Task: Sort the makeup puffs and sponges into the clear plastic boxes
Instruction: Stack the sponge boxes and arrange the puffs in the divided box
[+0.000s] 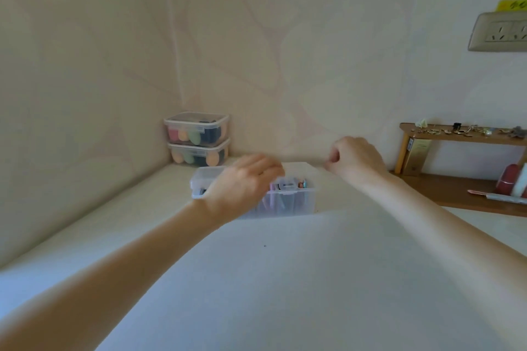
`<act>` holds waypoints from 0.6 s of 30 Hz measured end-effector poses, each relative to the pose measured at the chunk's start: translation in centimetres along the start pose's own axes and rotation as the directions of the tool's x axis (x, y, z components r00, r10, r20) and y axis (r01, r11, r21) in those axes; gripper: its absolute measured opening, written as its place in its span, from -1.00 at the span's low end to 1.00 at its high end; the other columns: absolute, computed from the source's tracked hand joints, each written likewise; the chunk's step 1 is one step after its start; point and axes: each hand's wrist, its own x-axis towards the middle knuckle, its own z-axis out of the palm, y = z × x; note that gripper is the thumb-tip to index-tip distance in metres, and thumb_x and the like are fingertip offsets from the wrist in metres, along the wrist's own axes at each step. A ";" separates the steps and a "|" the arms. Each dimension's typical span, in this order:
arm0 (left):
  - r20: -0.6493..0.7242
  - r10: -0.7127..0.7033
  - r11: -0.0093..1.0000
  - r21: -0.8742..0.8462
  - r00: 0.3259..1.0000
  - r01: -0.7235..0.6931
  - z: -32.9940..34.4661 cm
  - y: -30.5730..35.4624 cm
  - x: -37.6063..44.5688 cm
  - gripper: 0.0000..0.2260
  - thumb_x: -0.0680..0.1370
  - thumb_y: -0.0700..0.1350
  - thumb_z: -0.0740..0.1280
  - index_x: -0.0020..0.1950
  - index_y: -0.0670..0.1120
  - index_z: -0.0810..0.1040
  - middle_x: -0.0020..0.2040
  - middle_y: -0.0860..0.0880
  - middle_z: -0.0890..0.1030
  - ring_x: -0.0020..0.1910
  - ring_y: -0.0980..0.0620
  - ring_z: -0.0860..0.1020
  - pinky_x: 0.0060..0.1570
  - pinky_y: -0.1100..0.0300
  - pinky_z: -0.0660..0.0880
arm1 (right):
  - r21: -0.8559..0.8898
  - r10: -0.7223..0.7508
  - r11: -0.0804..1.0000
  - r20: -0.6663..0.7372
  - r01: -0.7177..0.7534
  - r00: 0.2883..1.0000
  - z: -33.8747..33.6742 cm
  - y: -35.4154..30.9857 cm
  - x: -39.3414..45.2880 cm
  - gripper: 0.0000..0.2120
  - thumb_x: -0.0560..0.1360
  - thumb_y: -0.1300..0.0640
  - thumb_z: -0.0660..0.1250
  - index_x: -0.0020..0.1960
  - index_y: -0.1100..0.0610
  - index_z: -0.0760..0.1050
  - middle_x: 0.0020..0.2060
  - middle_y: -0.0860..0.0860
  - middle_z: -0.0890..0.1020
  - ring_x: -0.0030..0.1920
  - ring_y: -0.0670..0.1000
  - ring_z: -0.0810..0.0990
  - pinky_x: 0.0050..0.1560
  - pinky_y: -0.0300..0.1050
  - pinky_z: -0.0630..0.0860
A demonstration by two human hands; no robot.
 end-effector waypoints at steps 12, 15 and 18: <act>0.510 -0.550 0.828 0.435 0.662 0.353 -3.6 -0.2 -4.5 -0.71 0.61 -0.12 0.16 0.33 -0.12 0.36 0.28 -0.08 0.51 0.20 -0.07 0.53 0.12 0.17 0.46 | -0.409 -0.297 0.848 0.158 0.337 0.942 4.1 -5.0 -4.1 -0.74 0.48 0.38 0.20 0.13 0.26 0.51 0.12 0.19 0.58 0.15 0.20 0.56 0.04 -0.04 0.48; 0.503 -0.603 0.785 0.513 0.619 0.347 -3.7 0.3 -3.6 -0.74 0.61 -0.18 0.18 0.28 -0.14 0.43 0.21 -0.11 0.54 0.16 -0.10 0.55 0.06 0.15 0.48 | -0.459 -0.306 0.822 0.142 0.336 0.941 4.1 -5.2 -4.3 -0.73 0.49 0.38 0.19 0.16 0.26 0.49 0.13 0.18 0.57 0.17 0.21 0.55 0.08 -0.02 0.48; 0.509 -0.627 0.761 0.563 0.590 0.322 -3.6 0.5 -2.8 -0.76 0.59 -0.20 0.20 0.24 -0.15 0.48 0.16 -0.13 0.57 0.13 -0.11 0.56 0.02 0.14 0.48 | -0.449 -0.309 0.834 0.106 0.322 0.945 4.7 -5.0 -4.8 -0.73 0.50 0.36 0.18 0.17 0.23 0.49 0.11 0.16 0.59 0.14 0.18 0.57 0.06 -0.03 0.49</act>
